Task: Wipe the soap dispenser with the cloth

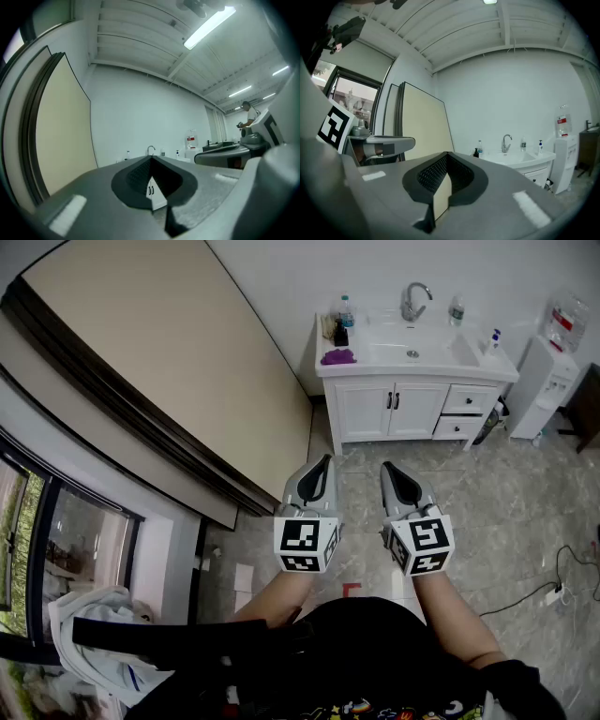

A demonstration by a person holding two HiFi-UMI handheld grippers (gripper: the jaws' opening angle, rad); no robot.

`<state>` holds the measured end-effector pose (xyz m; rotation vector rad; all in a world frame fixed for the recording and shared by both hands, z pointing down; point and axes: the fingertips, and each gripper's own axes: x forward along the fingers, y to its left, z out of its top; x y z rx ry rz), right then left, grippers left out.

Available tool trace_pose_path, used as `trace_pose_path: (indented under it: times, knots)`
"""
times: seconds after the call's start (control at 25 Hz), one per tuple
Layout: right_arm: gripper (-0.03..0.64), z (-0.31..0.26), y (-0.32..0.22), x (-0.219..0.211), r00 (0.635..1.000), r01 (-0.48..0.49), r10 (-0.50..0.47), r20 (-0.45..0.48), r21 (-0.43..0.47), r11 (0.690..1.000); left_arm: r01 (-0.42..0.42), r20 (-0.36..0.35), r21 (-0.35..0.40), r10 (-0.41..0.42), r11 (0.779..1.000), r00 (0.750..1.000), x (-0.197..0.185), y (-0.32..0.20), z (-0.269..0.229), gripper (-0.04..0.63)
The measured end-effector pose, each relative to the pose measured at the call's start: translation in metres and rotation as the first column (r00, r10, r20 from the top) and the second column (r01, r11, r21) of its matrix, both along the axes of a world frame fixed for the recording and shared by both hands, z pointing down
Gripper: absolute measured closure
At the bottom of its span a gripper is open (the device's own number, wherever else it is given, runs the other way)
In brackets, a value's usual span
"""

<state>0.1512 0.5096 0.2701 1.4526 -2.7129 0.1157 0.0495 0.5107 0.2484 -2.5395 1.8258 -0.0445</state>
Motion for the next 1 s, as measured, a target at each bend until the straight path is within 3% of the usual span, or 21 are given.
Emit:
trace_pose_path:
  times: [0.32, 0.52, 0.68, 1.0]
  knots:
    - [0.594, 0.012, -0.056, 0.026, 0.998, 0.064, -0.064, 0.004, 0.020, 0.998, 0.036, -0.045, -0.022, -0.037, 0.999, 0.998, 0.043, -0.050, 0.023, 0.591]
    - [0.594, 0.043, -0.108, 0.022, 0.995, 0.103, -0.103, -0.012, -0.007, 0.995, 0.017, -0.020, -0.047, -0.018, 0.999, 1.000, 0.046, -0.102, 0.052, 0.591]
    - [0.592, 0.072, -0.202, -0.006, 0.995, 0.094, -0.094, -0.020, 0.005, 0.996, 0.008, -0.011, -0.034, -0.009, 0.999, 1.000, 0.009, -0.205, 0.082, 0.591]
    - [0.591, 0.093, -0.431, -0.093, 0.997, 0.008, -0.018, -0.077, -0.119, 0.993, -0.109, -0.019, -0.120, 0.107, 0.987, 0.994, -0.072, -0.452, 0.086, 0.591]
